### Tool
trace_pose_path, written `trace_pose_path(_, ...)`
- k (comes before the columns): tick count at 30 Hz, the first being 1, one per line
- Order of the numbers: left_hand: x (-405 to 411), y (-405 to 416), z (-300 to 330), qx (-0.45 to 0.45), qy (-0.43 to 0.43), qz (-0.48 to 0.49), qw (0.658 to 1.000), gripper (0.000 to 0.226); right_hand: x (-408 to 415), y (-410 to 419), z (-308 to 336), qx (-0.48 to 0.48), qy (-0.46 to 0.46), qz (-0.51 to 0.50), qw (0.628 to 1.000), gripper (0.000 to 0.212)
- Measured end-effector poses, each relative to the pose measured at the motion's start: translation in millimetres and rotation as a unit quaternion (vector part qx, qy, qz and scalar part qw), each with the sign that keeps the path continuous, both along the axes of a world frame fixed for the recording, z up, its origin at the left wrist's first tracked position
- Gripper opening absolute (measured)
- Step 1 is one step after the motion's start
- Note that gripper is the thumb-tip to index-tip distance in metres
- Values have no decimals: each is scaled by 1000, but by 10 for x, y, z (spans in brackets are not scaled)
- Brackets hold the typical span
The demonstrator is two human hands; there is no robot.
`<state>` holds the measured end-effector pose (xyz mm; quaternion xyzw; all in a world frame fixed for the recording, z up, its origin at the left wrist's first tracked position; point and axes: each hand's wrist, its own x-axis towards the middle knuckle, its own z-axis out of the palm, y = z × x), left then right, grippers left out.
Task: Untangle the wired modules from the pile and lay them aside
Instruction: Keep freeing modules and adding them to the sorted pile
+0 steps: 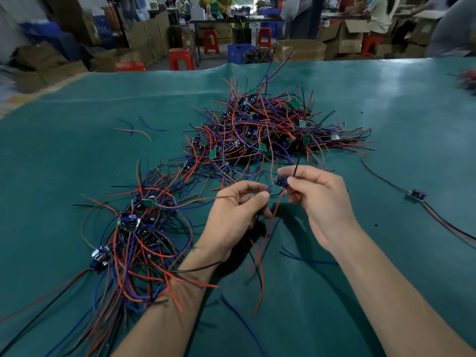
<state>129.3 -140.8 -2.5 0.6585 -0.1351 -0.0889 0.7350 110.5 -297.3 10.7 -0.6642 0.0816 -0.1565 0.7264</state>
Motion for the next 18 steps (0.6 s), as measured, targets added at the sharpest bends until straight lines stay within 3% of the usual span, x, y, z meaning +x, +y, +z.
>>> trace_pose_path(4,-14,2,-2,6,-21,-19,1000,19,-32,-12,46,-11,7,59,998,28)
trace_pose_path(12,-14,2,37,-105,-14,-12,994,10,-81,21,72,175,49,167,969,30)
trace_pose_path(18,-12,1,14,-142,-17,-11,990,18,-82,126,33,238,30,163,957,39)
